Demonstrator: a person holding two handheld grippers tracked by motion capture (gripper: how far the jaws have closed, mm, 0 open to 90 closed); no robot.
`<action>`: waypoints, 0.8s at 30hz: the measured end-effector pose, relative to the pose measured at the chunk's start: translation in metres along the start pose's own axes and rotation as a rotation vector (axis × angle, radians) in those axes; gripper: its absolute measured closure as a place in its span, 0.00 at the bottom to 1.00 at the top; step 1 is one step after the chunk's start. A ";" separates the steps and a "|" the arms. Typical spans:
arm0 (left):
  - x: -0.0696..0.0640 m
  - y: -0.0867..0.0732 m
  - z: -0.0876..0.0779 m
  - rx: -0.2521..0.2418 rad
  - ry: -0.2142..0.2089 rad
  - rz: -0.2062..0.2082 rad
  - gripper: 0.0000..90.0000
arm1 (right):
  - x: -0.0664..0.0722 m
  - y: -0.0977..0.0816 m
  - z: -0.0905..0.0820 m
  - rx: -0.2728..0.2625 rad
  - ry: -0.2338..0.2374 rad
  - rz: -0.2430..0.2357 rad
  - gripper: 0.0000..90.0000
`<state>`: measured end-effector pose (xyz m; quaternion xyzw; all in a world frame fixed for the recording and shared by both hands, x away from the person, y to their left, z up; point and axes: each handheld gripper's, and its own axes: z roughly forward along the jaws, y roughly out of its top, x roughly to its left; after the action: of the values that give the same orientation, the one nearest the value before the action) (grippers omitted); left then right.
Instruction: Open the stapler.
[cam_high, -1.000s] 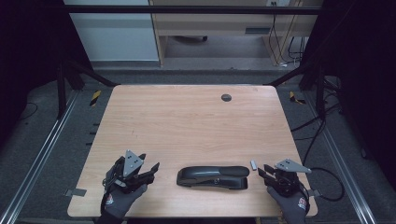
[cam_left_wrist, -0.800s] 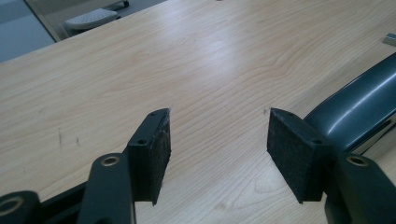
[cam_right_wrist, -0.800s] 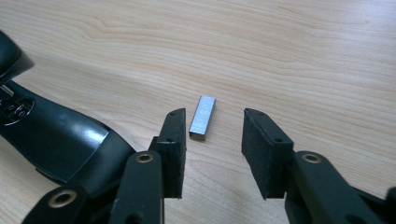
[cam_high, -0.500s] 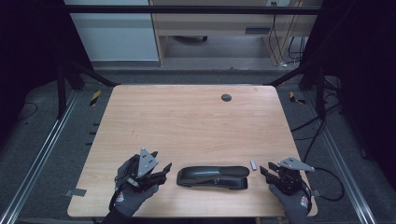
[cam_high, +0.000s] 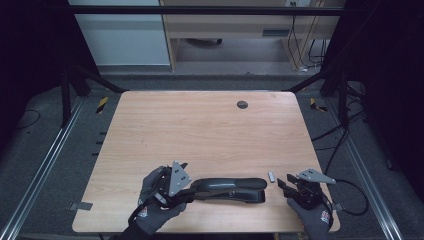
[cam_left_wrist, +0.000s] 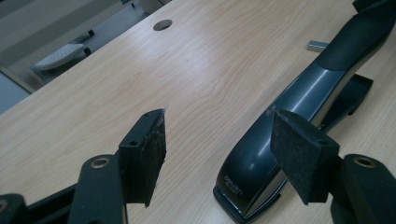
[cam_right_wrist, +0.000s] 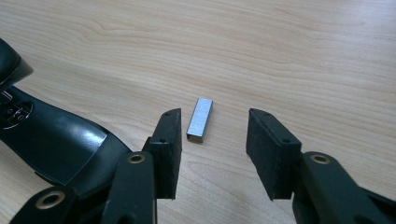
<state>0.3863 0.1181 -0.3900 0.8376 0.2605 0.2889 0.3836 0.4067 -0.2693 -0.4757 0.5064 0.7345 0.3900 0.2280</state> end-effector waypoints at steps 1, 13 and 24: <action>-0.002 0.002 -0.001 -0.003 0.000 0.009 0.39 | 0.000 0.000 0.000 0.000 -0.004 -0.006 0.64; -0.020 0.013 0.005 0.016 -0.032 0.073 0.39 | 0.000 -0.001 0.001 0.007 -0.003 0.005 0.65; -0.039 0.026 0.012 0.022 -0.041 0.150 0.37 | 0.001 -0.001 0.001 0.010 -0.005 0.010 0.65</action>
<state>0.3724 0.0718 -0.3870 0.8647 0.1923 0.2966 0.3569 0.4068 -0.2681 -0.4772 0.5122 0.7332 0.3863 0.2254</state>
